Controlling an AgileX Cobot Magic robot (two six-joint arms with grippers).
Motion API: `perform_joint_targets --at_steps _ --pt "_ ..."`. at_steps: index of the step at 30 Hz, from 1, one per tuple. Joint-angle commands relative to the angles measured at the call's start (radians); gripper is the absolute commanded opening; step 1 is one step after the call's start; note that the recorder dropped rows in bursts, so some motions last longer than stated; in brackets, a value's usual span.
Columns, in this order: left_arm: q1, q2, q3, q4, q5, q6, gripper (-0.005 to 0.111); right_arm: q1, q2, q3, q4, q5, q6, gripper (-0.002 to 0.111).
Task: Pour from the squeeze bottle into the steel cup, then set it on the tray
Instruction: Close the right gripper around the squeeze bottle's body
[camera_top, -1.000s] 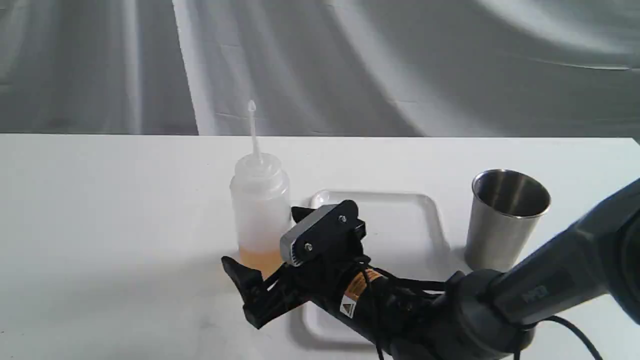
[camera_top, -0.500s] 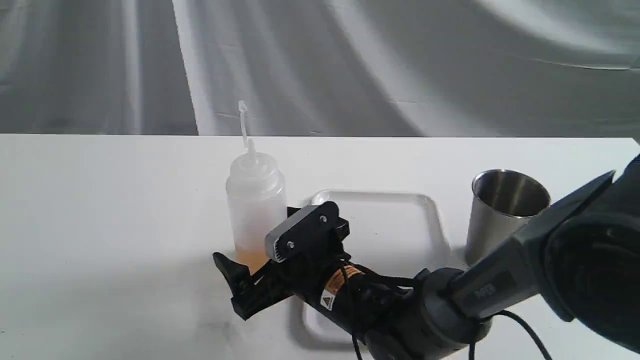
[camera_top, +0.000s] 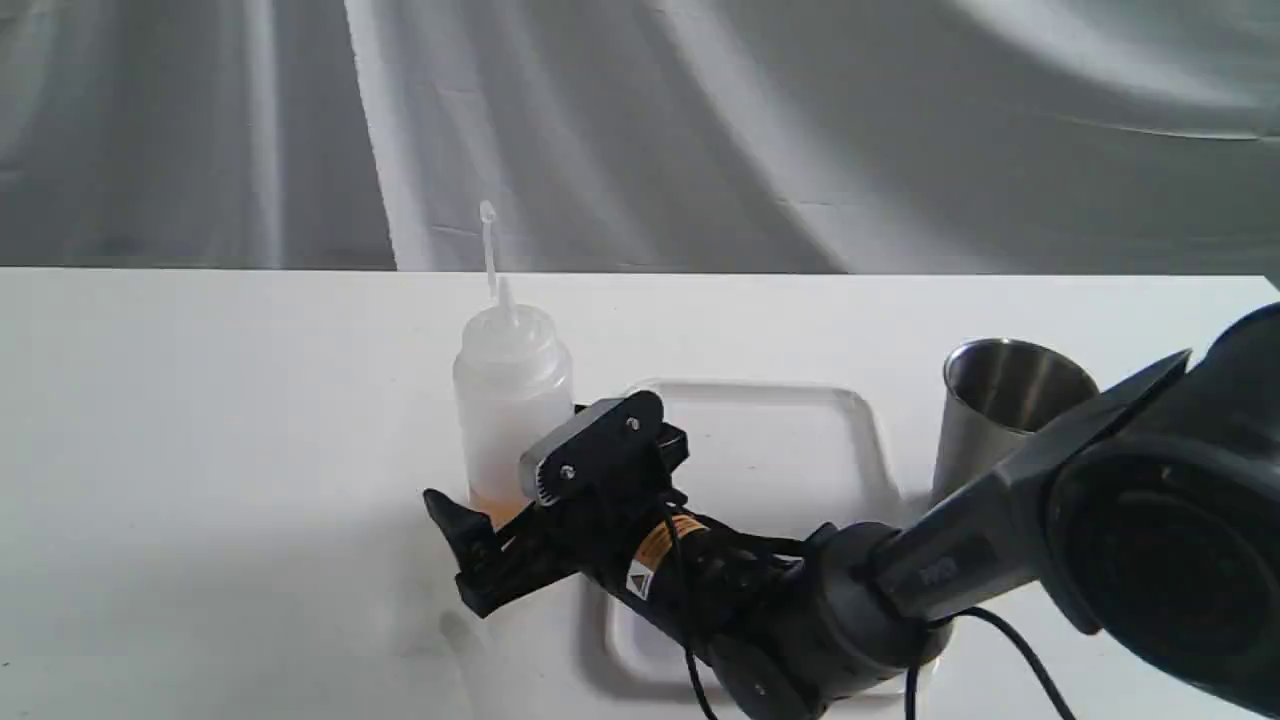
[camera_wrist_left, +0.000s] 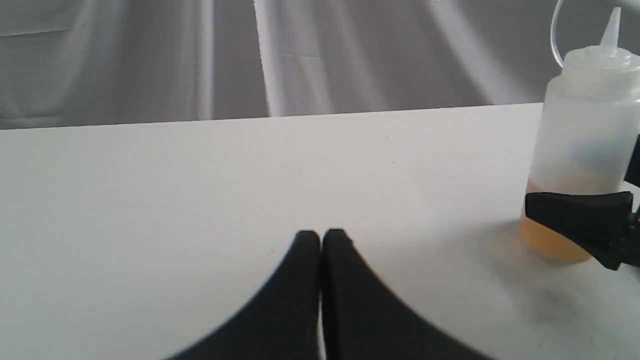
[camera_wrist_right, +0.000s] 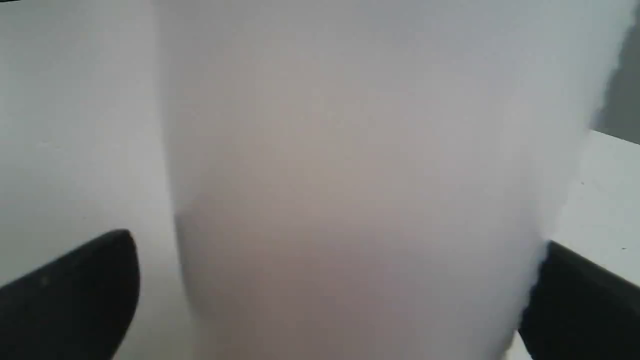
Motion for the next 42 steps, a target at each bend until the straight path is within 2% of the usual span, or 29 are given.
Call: perform_joint_targets --at_steps 1,21,24,26,28,30,32,36,42 --pt "0.002 -0.003 0.004 -0.001 -0.008 -0.004 0.000 -0.012 0.004 -0.005 0.014 -0.009 0.000 0.103" --pt "0.002 -0.003 0.004 -0.001 -0.008 -0.004 0.000 -0.024 0.008 -0.086 -0.018 0.036 0.000 0.103" --pt "0.002 -0.003 0.004 -0.001 -0.008 -0.004 0.000 -0.024 0.008 -0.086 -0.018 0.057 0.000 0.100" --pt "0.002 -0.003 0.004 -0.001 -0.008 -0.004 0.000 -0.024 0.008 -0.086 -0.024 0.057 0.000 0.092" --pt "0.002 -0.003 0.004 -0.001 -0.008 -0.002 0.000 -0.024 0.008 -0.086 -0.024 0.057 0.000 0.078" --pt "0.002 -0.003 0.004 -0.001 -0.008 -0.002 0.000 -0.024 0.008 -0.086 -0.024 0.057 0.000 0.060" --pt "0.002 -0.003 0.004 -0.001 -0.008 -0.002 0.000 -0.024 0.008 -0.086 -0.024 0.057 0.000 0.037" --pt "0.002 -0.003 0.004 -0.001 -0.008 -0.002 0.000 -0.024 0.005 -0.086 -0.024 0.057 0.000 0.001" --pt "0.002 -0.003 0.004 -0.001 -0.008 -0.005 0.000 -0.024 -0.073 -0.072 -0.040 0.075 0.000 0.000"
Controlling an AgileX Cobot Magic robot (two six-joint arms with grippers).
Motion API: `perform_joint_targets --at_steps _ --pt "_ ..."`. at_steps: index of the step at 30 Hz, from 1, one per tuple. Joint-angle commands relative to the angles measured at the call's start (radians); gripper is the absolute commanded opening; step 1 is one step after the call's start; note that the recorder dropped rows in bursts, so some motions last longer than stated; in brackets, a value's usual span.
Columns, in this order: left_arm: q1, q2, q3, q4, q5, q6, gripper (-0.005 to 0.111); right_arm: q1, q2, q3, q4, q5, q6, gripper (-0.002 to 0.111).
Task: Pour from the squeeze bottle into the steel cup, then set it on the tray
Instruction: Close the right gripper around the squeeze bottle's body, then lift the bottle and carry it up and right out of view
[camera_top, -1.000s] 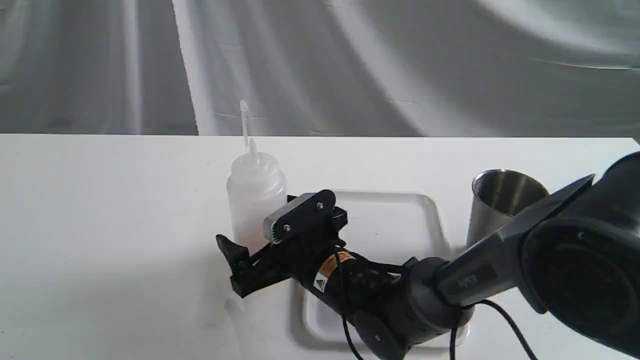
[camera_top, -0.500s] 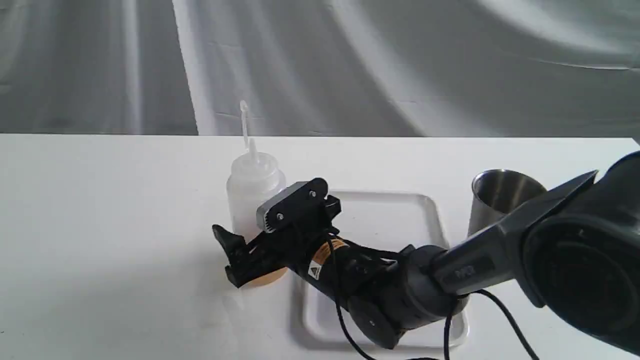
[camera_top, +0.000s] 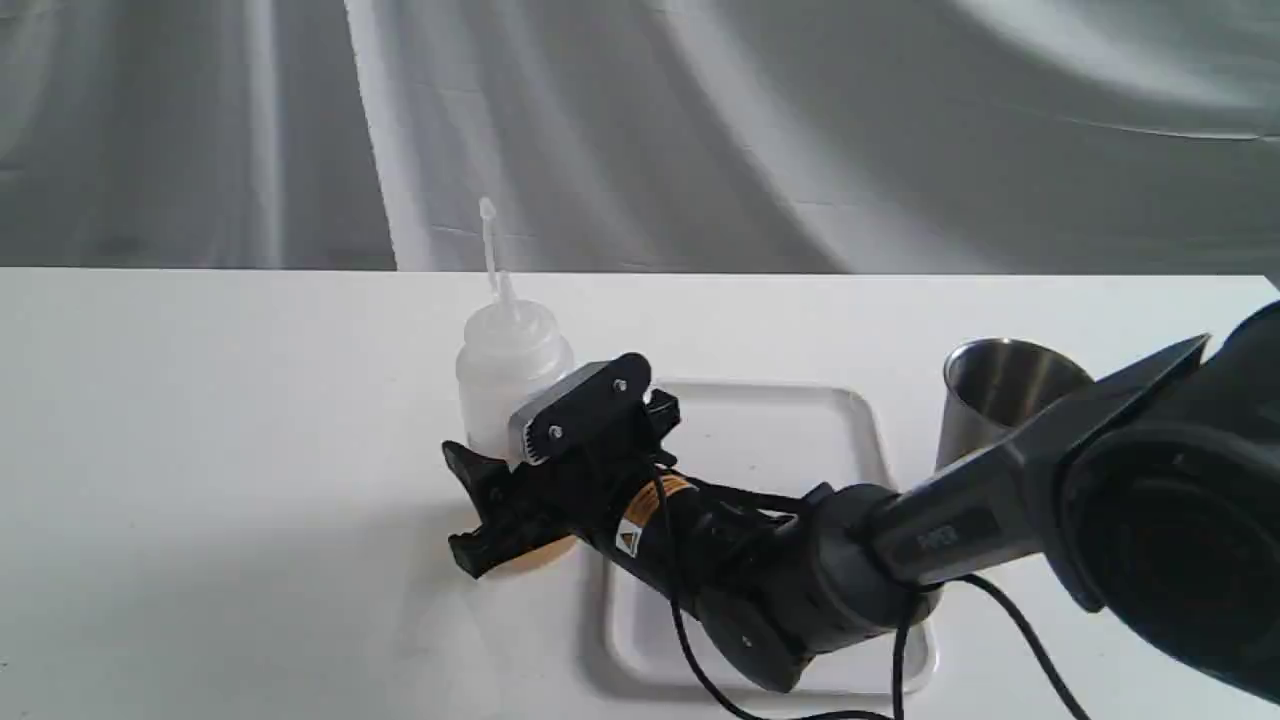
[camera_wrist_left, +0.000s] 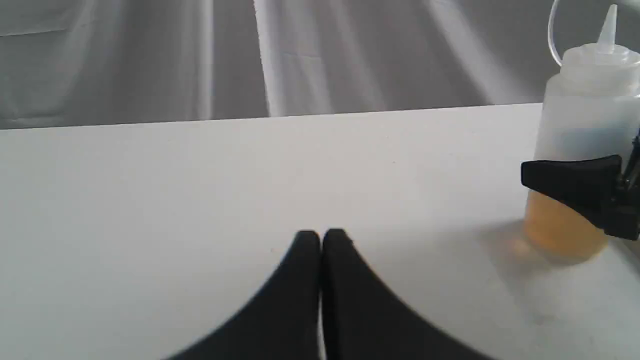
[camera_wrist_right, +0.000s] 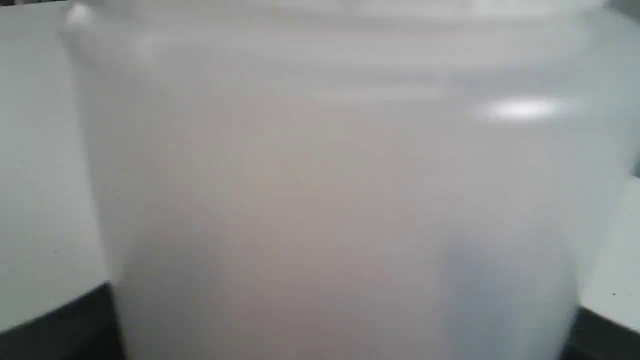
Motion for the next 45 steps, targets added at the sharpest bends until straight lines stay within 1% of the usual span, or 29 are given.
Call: perform_joint_targets --at_steps 1,6,9,15,20,26,32,36,39,45 --pt "0.002 -0.003 0.004 -0.001 -0.008 -0.005 0.000 -0.007 -0.079 0.013 -0.012 -0.015 0.000 0.000" --pt "0.002 -0.003 0.004 -0.001 -0.008 -0.005 0.000 -0.007 -0.208 0.068 0.032 -0.010 0.000 0.000" --pt "0.002 -0.003 0.004 -0.001 -0.008 -0.005 0.000 -0.007 -0.293 0.097 0.053 0.023 0.000 0.000" --pt "0.002 -0.003 0.004 -0.001 -0.008 -0.002 0.000 -0.009 -0.465 0.133 0.053 0.201 -0.034 0.000" --pt "0.002 -0.003 0.004 -0.001 -0.008 -0.002 0.000 -0.009 -0.619 0.145 0.041 0.398 -0.096 0.000" --pt "0.002 -0.003 0.004 -0.001 -0.008 -0.005 0.000 -0.035 -0.774 0.145 -0.012 0.544 -0.112 0.000" --pt "0.002 -0.003 0.004 -0.001 -0.008 -0.005 0.000 -0.094 -0.934 0.145 -0.149 0.716 -0.029 0.000" --pt "0.002 -0.003 0.004 -0.001 -0.008 -0.002 0.000 -0.139 -1.024 0.145 -0.321 0.870 0.091 0.000" --pt "0.002 -0.003 0.004 -0.001 -0.008 -0.002 0.000 -0.164 -1.076 0.145 -0.467 0.971 0.206 0.000" --pt "0.002 -0.003 0.004 -0.001 -0.008 -0.002 0.000 -0.228 -1.145 0.145 -0.780 1.179 0.524 0.000"
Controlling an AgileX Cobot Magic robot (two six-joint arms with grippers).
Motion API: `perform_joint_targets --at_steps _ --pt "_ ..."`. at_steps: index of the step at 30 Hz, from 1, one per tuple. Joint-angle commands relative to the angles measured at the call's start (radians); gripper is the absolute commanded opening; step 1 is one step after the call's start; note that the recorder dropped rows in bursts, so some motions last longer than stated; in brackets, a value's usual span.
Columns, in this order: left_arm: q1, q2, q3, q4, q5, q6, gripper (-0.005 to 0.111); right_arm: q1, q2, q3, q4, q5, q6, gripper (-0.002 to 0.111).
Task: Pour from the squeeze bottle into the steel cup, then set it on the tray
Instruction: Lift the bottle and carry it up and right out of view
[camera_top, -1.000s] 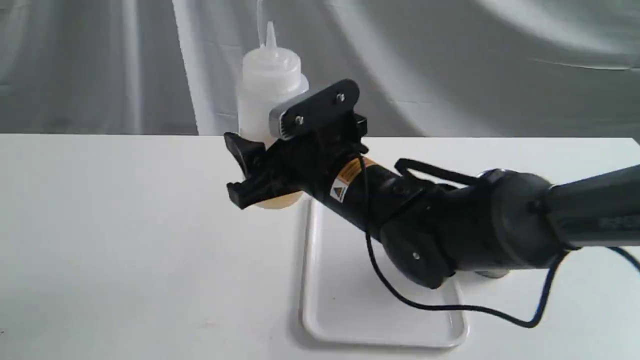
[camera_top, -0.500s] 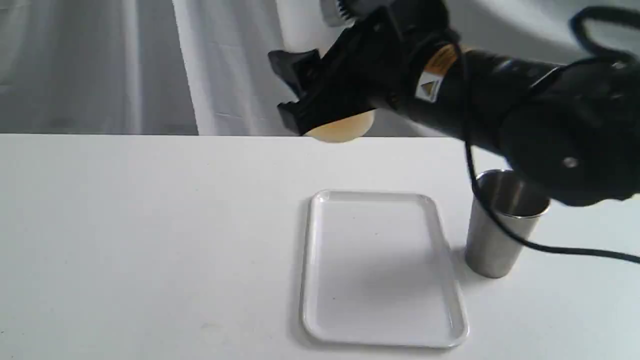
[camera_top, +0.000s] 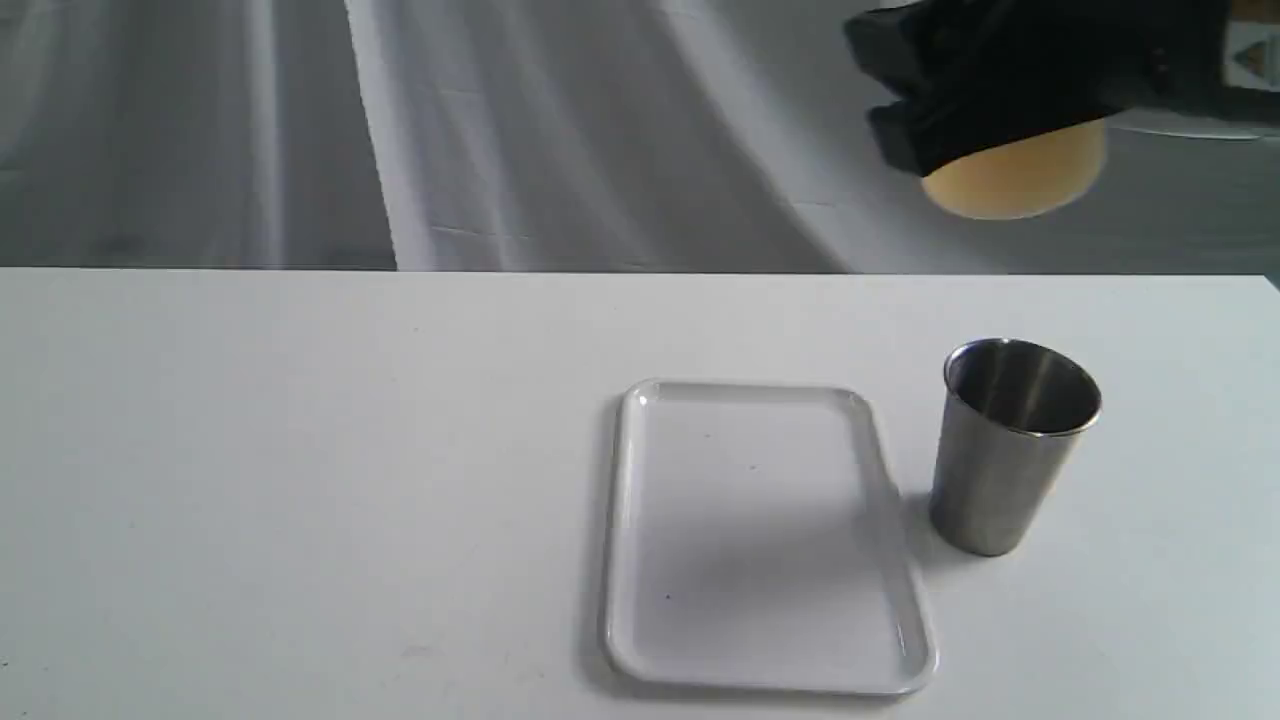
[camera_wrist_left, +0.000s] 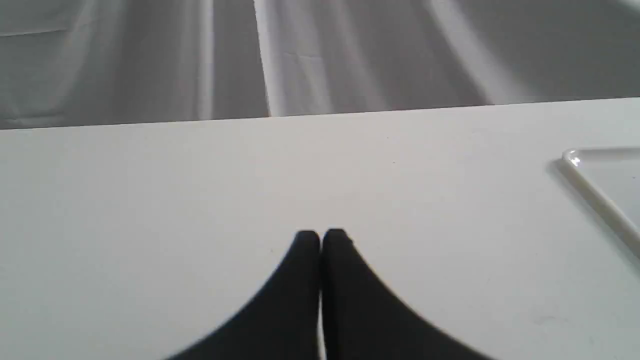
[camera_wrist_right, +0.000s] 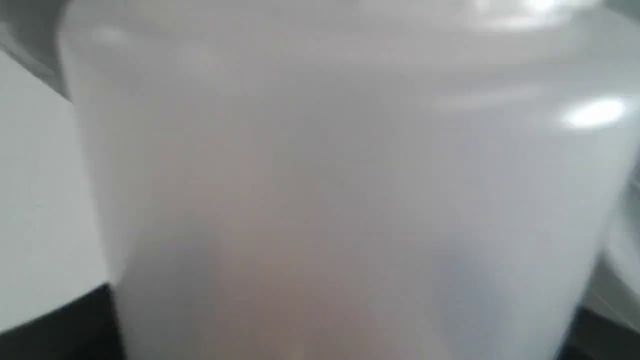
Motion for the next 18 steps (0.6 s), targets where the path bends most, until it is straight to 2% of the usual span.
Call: perform_joint_targets --at_steps 1,14,18 --pt "0.002 -0.003 0.004 -0.001 -0.008 -0.005 0.000 -0.041 -0.041 0.004 -0.177 0.088 0.181 0.000" --pt "0.002 -0.003 0.004 -0.001 -0.008 -0.002 0.000 -0.189 -0.084 0.222 -0.449 0.119 0.574 0.000" --pt "0.002 -0.003 0.004 -0.001 -0.008 -0.002 0.000 -0.193 -0.084 0.275 -0.479 0.214 0.580 0.000"
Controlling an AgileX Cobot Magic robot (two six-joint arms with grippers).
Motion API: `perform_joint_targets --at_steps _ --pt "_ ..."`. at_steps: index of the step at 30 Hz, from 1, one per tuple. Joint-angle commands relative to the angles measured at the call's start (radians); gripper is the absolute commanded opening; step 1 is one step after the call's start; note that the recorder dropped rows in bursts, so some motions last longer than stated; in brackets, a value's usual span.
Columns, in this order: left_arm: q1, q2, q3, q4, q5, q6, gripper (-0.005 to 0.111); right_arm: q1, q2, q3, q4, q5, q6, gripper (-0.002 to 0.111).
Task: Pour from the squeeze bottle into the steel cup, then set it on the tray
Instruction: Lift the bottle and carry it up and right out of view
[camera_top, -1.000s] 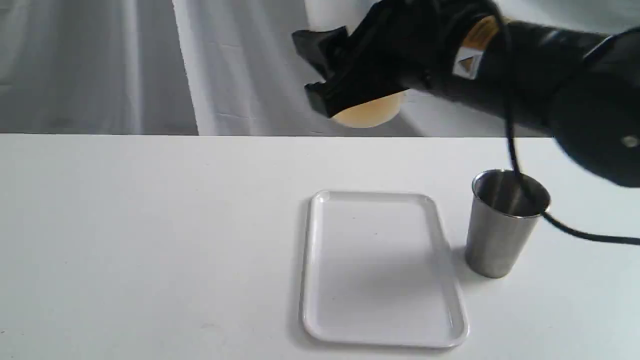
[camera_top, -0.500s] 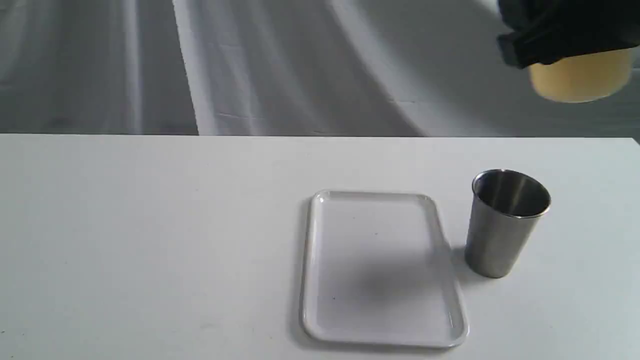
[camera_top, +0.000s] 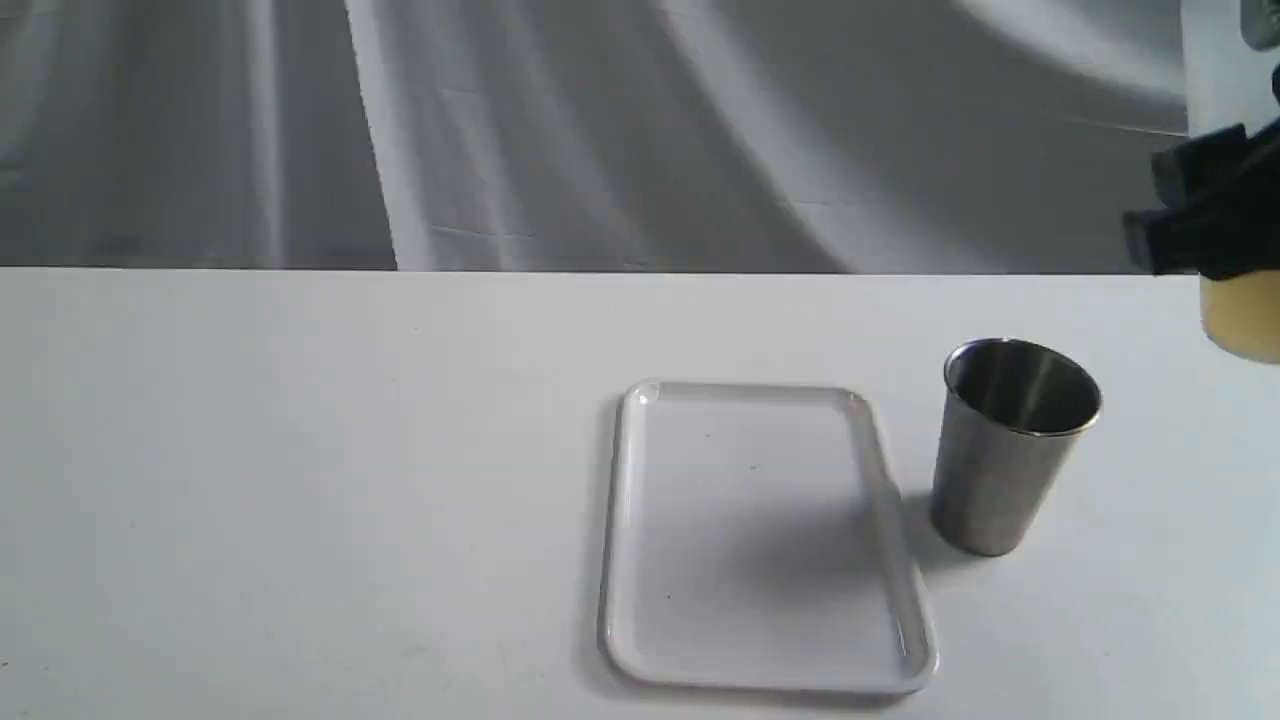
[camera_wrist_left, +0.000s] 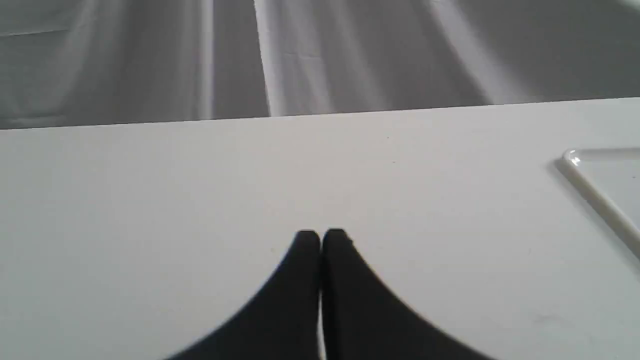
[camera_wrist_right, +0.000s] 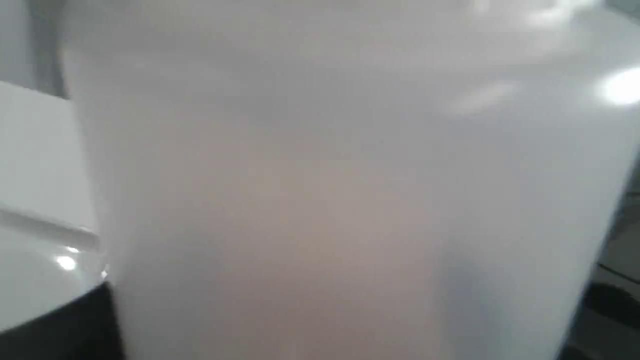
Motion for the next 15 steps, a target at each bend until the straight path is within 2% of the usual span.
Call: perform_joint_targets --at_steps 1,7,15 --pt "0.002 -0.003 0.004 -0.001 -0.008 -0.002 0.000 -0.010 -0.011 0.044 -0.077 0.073 0.021 0.000" --pt "0.002 -0.003 0.004 -0.001 -0.008 -0.005 0.000 -0.010 -0.011 0.121 -0.266 0.136 0.043 0.000" --pt "0.002 -0.003 0.004 -0.001 -0.008 -0.005 0.000 -0.007 0.082 0.125 -0.290 0.339 0.045 0.000"
